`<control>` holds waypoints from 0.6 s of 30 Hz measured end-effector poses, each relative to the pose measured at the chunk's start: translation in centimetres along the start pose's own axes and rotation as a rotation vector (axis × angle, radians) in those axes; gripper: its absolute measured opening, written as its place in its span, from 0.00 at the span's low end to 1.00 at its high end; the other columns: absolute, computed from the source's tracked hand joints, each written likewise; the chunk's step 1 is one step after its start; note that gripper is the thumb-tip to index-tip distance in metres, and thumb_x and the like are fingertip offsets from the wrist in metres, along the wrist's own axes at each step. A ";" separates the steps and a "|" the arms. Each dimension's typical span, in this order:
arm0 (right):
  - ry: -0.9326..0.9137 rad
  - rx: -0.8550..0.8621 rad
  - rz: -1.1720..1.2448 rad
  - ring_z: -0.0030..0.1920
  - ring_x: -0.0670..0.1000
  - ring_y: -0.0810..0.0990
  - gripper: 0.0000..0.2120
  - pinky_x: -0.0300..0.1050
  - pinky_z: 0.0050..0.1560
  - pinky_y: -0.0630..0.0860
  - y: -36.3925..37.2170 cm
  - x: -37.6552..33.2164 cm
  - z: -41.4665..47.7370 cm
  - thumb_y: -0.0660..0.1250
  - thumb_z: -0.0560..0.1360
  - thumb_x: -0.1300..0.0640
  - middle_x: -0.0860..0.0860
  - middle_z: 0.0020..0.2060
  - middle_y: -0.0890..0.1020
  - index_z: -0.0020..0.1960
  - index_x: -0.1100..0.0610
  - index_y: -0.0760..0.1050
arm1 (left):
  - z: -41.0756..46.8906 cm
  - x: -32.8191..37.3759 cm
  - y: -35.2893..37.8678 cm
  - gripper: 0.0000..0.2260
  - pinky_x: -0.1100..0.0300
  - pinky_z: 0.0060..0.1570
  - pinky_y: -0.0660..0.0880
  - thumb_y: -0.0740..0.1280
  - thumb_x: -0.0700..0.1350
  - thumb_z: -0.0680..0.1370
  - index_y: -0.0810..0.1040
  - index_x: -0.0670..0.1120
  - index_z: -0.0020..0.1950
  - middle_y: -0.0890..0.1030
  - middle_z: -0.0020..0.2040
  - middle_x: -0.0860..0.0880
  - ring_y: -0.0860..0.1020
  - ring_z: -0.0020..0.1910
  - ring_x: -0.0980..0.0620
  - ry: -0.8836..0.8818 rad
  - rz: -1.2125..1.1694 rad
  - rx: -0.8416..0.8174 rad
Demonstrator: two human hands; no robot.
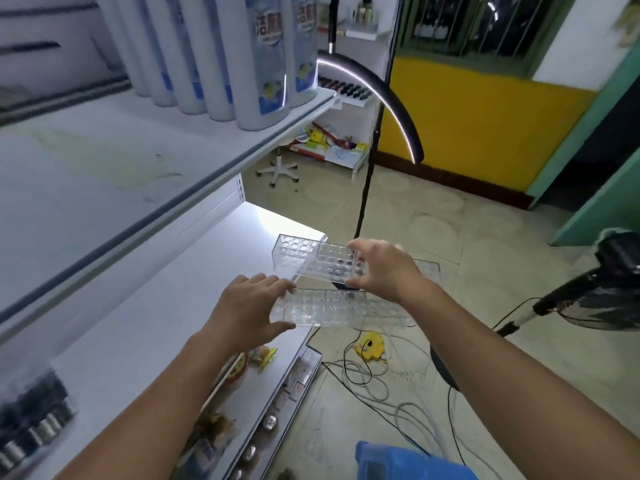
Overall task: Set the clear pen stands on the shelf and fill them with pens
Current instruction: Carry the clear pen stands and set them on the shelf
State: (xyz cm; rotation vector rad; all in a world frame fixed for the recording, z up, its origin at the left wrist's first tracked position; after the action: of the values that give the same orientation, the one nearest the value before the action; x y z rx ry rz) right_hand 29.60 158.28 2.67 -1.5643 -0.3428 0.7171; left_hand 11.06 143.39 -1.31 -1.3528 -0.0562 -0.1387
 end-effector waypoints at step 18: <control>-0.330 -0.097 0.001 0.63 0.53 0.81 0.36 0.54 0.62 0.74 4.5 -8.1 14.4 0.79 0.71 0.41 0.48 0.61 0.84 0.76 0.46 0.70 | -2.3 -8.6 1.8 0.30 0.53 0.46 0.79 0.82 0.67 0.63 0.80 0.58 0.60 0.83 0.48 0.60 0.82 0.45 0.53 -0.389 -0.046 0.006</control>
State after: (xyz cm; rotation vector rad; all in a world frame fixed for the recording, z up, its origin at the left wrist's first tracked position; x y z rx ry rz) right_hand 13.61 164.04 0.43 -1.5353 -0.6282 0.9738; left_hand 2.67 142.12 -4.53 -1.3577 -0.4145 0.0879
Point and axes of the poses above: each hand's wrist, its own z-axis towards the middle knuckle, its own y-axis out of the palm, x = y × z, the point moved 8 cm from there along z, towards the middle knuckle
